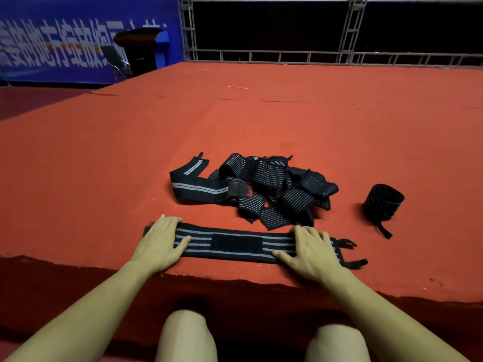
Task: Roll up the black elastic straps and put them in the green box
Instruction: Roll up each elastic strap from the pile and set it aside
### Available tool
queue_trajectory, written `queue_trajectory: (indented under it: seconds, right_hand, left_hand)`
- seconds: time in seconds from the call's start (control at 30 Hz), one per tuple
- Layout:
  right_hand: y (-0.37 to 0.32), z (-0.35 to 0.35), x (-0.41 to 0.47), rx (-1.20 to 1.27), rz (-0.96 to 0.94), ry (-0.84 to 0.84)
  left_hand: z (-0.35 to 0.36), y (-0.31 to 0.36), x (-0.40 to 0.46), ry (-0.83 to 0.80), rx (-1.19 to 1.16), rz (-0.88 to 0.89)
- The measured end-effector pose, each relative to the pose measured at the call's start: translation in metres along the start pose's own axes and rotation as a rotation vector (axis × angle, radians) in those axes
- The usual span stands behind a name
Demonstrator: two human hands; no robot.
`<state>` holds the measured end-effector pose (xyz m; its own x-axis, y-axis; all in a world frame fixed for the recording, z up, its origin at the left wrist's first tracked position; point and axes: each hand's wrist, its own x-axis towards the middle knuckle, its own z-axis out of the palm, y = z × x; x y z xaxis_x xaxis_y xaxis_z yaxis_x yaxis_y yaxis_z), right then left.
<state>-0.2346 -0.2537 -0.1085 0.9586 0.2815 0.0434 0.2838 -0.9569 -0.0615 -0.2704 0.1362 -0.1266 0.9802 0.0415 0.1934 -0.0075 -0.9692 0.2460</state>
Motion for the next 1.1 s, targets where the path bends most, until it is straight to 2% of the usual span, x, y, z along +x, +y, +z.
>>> queue_trajectory:
  seconds: [0.07,0.2,0.27,0.33,0.47,0.57,0.63,0.73,0.87,1.0,1.1]
  right_hand:
    - [0.004,-0.011,0.005,0.016,-0.059,0.023]
    - [0.014,-0.036,0.014,0.294,-0.164,-0.125]
    - [0.010,-0.059,0.020,0.324,-0.154,-0.158]
    - [0.002,-0.091,0.033,0.191,-0.190,-0.064]
    - [-0.012,-0.175,0.081,-0.140,-0.320,0.289]
    - [-0.013,-0.226,0.120,-0.164,-0.241,0.284]
    - [-0.014,-0.232,0.136,-0.086,-0.167,0.248]
    - [-0.018,-0.204,0.136,0.085,-0.158,0.268]
    - [-0.021,-0.150,0.114,0.346,-0.195,0.155]
    - [-0.031,-0.108,0.068,0.705,-0.281,-0.110]
    - [-0.030,-0.087,0.031,0.856,-0.358,-0.264]
  left_hand:
    - [-0.012,0.007,0.003,0.021,0.039,0.003]
    - [-0.028,0.006,0.012,0.012,0.159,0.092]
    - [-0.029,0.006,0.013,0.015,0.132,0.049]
    - [-0.028,0.012,0.011,0.073,-0.009,-0.022]
    - [-0.020,0.052,0.014,0.197,-0.419,-0.209]
    - [-0.010,0.101,0.026,0.235,-0.795,-0.292]
    - [0.003,0.127,0.032,0.154,-0.922,-0.324]
    - [0.027,0.149,0.035,-0.127,-1.085,-0.439]
    - [0.041,0.157,0.035,-0.224,-1.124,-0.562]
    - [0.041,0.163,0.032,-0.309,-1.210,-0.597]
    - [0.040,0.162,0.032,-0.345,-1.234,-0.594]
